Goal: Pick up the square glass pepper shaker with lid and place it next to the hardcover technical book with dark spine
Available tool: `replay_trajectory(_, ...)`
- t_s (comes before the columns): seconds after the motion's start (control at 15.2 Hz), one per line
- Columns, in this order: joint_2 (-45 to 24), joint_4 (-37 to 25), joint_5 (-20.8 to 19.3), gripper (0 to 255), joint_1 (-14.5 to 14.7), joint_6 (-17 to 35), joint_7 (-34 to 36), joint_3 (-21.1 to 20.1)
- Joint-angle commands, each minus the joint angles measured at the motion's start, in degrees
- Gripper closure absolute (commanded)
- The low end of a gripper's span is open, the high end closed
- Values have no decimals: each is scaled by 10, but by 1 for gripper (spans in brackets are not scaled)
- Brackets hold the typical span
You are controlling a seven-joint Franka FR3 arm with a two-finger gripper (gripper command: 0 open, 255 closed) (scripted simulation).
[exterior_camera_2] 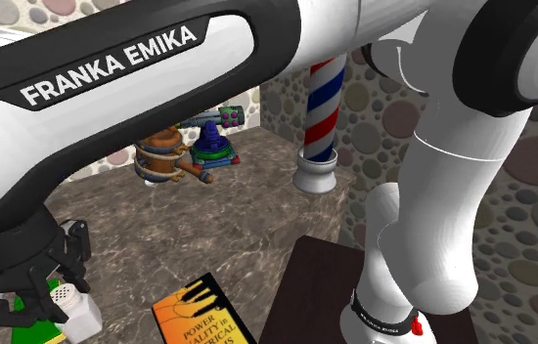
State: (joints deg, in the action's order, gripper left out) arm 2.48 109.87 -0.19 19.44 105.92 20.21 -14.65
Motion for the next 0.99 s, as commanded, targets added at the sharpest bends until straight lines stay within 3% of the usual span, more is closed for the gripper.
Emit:
replay_trajectory(0.0,-1,13,0,255,0,14,1,0)
replay_trajectory(0.92,-30,93,-9,255,1,122,8,-2)
